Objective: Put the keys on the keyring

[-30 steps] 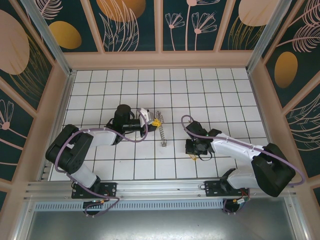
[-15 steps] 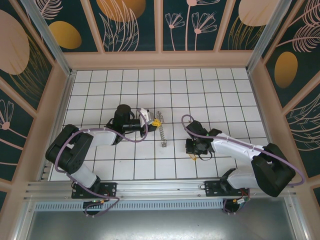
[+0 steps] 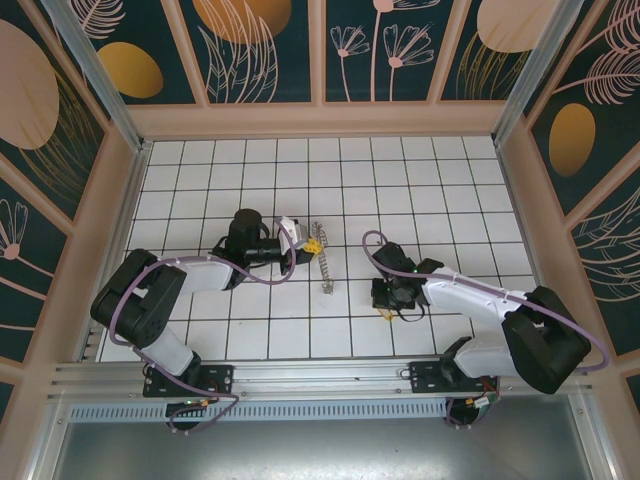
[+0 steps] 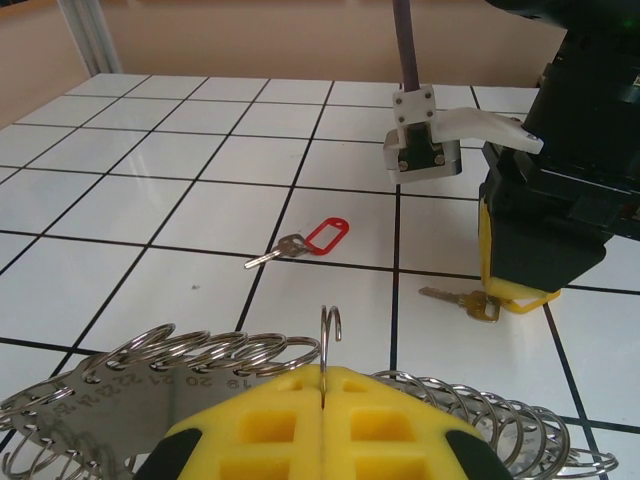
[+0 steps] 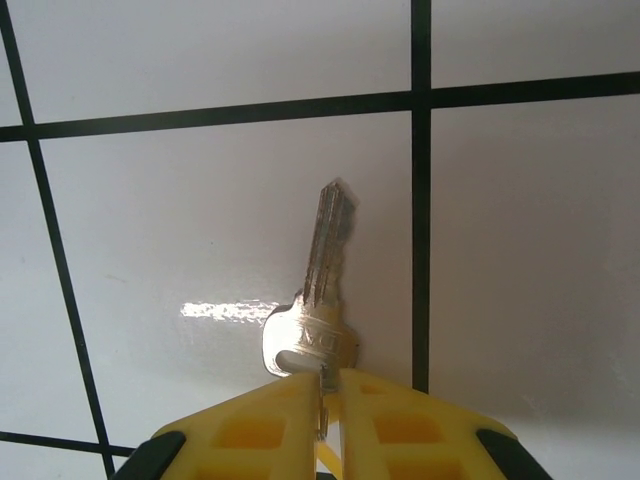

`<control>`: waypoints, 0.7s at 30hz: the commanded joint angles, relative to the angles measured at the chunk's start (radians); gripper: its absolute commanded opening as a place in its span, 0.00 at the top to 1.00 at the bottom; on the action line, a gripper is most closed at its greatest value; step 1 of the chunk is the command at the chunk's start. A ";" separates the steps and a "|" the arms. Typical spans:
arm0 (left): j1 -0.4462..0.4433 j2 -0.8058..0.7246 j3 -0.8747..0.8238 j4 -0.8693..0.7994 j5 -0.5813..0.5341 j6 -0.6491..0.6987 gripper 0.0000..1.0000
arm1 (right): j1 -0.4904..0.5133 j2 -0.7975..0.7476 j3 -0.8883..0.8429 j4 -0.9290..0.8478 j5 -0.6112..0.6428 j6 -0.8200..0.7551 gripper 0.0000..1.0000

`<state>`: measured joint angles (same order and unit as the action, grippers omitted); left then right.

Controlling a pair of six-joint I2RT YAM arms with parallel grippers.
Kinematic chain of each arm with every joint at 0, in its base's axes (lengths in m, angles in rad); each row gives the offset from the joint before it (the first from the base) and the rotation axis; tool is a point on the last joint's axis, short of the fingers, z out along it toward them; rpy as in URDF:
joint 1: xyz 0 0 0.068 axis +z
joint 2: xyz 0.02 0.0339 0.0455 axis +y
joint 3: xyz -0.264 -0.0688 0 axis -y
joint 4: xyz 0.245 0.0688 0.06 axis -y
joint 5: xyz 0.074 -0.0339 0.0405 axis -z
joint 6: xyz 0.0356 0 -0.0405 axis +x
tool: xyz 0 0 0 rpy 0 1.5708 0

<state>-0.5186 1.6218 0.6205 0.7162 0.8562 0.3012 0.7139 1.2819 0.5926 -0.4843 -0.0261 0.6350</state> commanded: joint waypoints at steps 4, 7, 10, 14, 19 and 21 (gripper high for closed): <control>-0.007 -0.026 0.005 0.008 0.038 -0.002 1.00 | -0.007 0.010 -0.019 0.022 0.006 -0.006 0.86; -0.007 -0.027 0.005 0.006 0.039 -0.004 1.00 | -0.007 0.020 -0.018 0.022 0.006 -0.007 0.86; -0.006 -0.026 0.007 0.004 0.038 0.000 1.00 | -0.007 0.029 -0.014 0.019 0.008 -0.009 0.87; -0.007 -0.024 0.009 0.000 0.040 0.001 1.00 | -0.007 0.023 -0.014 0.019 0.015 -0.006 0.88; -0.006 -0.020 0.010 0.000 0.044 0.002 1.00 | -0.007 0.013 -0.012 0.016 0.020 -0.003 0.86; -0.006 -0.020 0.012 0.000 0.045 0.001 1.00 | -0.007 0.011 -0.013 0.017 0.019 -0.002 0.86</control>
<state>-0.5186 1.6215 0.6209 0.7059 0.8650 0.3012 0.7139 1.3052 0.5877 -0.4671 -0.0257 0.6350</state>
